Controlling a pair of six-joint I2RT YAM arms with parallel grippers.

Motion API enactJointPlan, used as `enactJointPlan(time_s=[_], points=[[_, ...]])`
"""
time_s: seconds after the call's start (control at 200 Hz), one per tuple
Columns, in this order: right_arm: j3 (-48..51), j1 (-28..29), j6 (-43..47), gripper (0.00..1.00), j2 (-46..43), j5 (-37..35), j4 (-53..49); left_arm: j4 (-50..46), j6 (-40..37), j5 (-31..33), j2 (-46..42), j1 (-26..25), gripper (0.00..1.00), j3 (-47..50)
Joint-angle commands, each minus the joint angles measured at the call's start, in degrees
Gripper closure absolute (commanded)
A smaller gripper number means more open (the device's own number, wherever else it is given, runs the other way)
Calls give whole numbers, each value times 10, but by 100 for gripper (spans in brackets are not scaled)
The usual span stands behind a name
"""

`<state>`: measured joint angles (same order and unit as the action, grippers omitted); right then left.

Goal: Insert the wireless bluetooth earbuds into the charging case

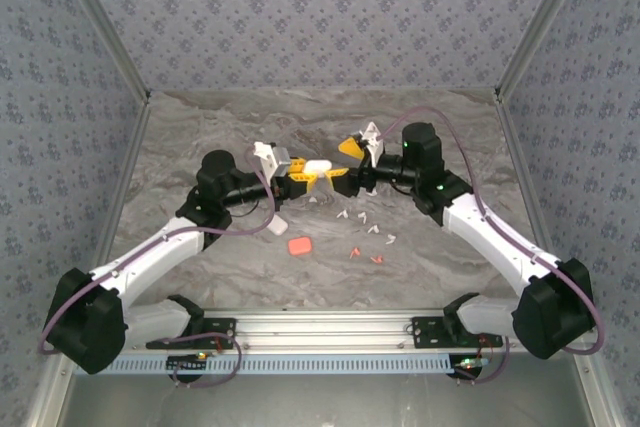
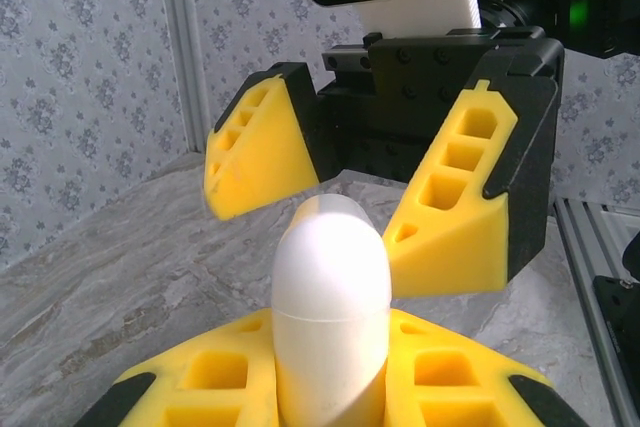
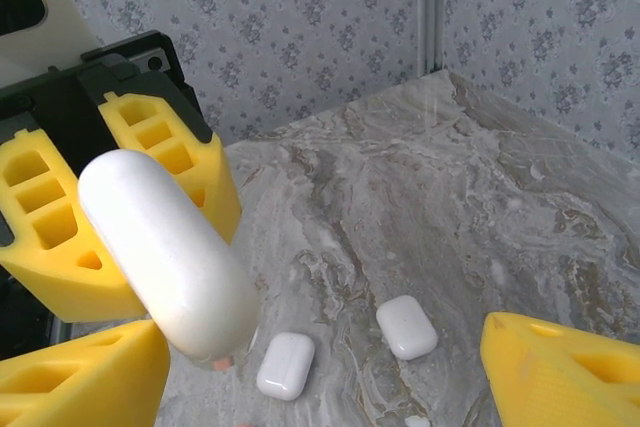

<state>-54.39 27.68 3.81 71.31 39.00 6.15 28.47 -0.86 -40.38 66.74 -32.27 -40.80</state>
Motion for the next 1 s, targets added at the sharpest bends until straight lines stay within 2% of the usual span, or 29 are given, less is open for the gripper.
enactJointPlan(time_s=[0.0, 0.39, 0.565, 0.635, 0.755, 0.924, 0.994], points=[[-34, -16, -9, 17, 1, -8, 13, -8, -18, -30, -8, -7, 100, -17], [-53, -24, -7, 17, 2, 6, -7, -15, -24, -28, -6, -7, 100, -15], [-44, -43, -13, 17, -33, 3, -46, -14, -18, -6, -10, -7, 100, -8], [-36, -56, -24, 17, -52, -23, -73, -3, -10, 6, -15, -7, 100, 4], [-30, -80, -64, 24, -60, -97, -156, 36, 4, 29, -25, -7, 100, 38], [-30, -109, -147, 41, 0, -227, -294, 64, 14, 36, -49, -12, 100, 70], [-25, -113, -201, 44, 33, -269, -316, 67, 20, 36, -54, -15, 100, 71]])
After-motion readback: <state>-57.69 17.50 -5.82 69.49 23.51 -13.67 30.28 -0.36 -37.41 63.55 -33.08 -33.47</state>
